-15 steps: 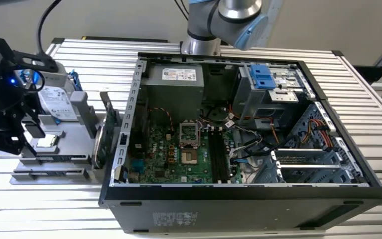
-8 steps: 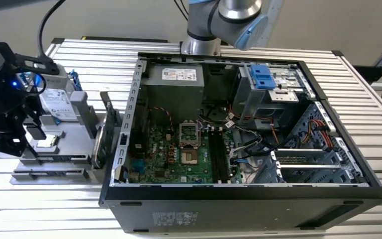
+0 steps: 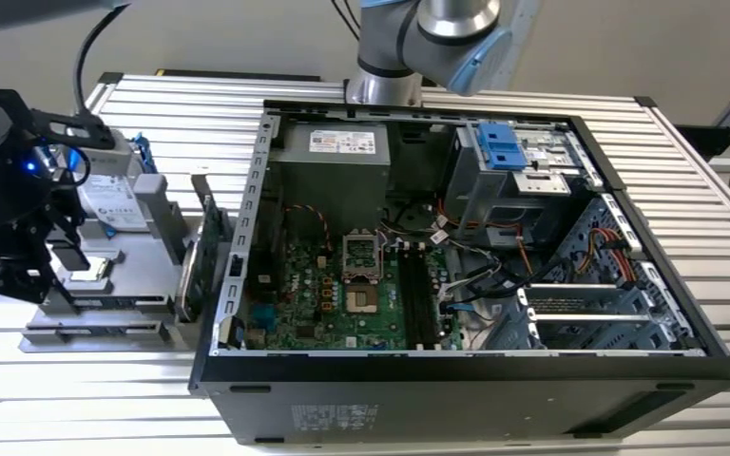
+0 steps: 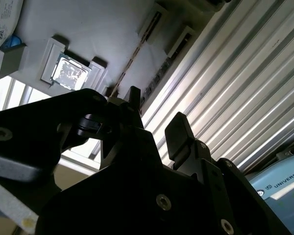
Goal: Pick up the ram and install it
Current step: 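Pick up the ram and move it above insertion slot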
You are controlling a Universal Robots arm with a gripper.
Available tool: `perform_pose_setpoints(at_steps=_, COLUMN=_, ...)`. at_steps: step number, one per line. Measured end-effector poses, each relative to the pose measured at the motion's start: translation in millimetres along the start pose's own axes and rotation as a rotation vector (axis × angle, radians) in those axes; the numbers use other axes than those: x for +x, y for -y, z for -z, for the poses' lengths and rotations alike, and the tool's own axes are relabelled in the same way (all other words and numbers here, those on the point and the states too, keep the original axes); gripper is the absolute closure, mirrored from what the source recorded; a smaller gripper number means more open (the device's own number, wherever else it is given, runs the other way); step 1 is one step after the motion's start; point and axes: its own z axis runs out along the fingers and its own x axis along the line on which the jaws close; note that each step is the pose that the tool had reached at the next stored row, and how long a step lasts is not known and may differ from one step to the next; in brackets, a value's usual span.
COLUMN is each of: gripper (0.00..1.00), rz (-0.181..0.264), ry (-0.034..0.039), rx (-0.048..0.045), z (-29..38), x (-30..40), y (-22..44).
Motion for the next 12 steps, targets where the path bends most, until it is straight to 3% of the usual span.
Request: perform_pose_setpoints(at_steps=12, gripper=0.00, rz=0.001, ry=0.0000, rx=0.0000, z=-6.6, x=4.4, y=-0.1)
